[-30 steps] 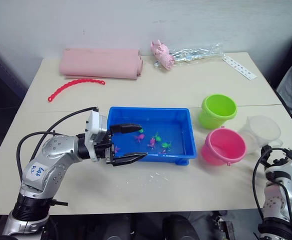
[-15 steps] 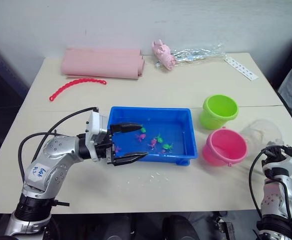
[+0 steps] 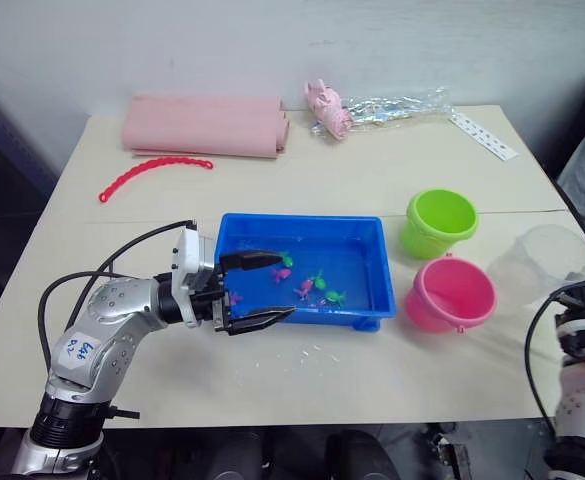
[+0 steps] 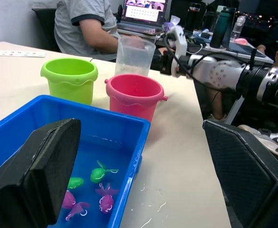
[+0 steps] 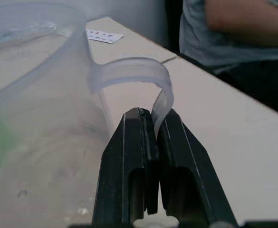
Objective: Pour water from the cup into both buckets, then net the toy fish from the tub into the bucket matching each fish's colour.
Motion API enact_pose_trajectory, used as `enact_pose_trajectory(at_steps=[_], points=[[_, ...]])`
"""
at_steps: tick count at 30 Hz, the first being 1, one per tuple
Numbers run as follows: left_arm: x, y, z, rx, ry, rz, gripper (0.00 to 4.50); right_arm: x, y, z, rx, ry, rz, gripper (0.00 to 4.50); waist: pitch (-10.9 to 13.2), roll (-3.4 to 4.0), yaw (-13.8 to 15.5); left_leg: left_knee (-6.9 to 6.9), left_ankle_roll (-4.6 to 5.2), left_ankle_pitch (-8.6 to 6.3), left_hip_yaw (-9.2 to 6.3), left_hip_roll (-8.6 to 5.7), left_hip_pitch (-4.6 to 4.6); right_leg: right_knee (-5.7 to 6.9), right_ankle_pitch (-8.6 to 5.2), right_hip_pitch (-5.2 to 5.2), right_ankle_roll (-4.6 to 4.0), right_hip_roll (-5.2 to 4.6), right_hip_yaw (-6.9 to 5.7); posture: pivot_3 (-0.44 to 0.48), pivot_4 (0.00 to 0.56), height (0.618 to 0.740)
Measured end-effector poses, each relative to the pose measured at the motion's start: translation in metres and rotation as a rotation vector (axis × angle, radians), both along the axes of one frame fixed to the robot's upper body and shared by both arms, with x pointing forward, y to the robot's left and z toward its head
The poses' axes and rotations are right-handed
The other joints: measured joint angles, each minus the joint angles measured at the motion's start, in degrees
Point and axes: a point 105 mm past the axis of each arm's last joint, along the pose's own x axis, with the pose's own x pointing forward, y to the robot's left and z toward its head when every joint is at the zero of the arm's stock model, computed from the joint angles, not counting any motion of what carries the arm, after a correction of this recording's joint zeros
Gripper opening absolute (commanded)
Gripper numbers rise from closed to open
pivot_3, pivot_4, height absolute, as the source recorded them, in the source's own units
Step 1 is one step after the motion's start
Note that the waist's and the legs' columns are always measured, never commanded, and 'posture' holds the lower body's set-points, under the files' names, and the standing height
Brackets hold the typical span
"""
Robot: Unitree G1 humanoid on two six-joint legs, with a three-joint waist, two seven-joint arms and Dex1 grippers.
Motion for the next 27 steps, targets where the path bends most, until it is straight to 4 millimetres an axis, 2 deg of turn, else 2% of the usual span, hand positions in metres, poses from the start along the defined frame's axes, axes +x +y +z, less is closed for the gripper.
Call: enact_pose_trajectory(at_steps=[5, 8, 16, 27], points=[[0.0, -0.003, 0.003, 0.026, -0.005, -0.084, 4.5, -0.01, 0.004, 0.043, -0.28, 0.041, 0.092, 0.11, 0.0, -0.01, 0.0, 0.05, 0.02, -0.01, 0.07, 0.0, 0.0, 0.0, 0.0, 0.0, 0.0, 0.0, 0.01, 0.0, 0.15, 0.74], [-0.001, -0.01, 0.007, 0.03, -0.019, -0.136, 4.5, -0.014, 0.009, 0.056, -0.396, 0.073, 0.142, 0.11, 0.0, -0.01, 0.0, 0.05, 0.05, -0.03, 0.09, 0.0, 0.0, -0.01, 0.01, 0.0, 0.01, 0.01, 0.01, 0.0, 0.15, 0.74], [0.007, -0.022, 0.002, 0.021, 0.015, -0.166, 4.5, -0.022, 0.037, 0.073, -0.69, 0.125, 0.225, 0.11, 0.0, -0.03, 0.1, 0.06, 0.08, -0.04, 0.11, 0.01, -0.01, -0.02, 0.01, 0.0, 0.03, 0.02, -0.01, 0.0, 0.15, 0.74], [0.006, -0.031, -0.001, 0.012, 0.021, -0.178, 4.5, -0.025, 0.049, 0.076, -0.859, 0.135, 0.188, 0.11, 0.0, -0.04, 0.5, 0.08, 0.07, -0.04, 0.09, 0.01, -0.02, -0.03, 0.01, 0.0, 0.03, 0.02, 0.0, 0.0, 0.15, 0.74]])
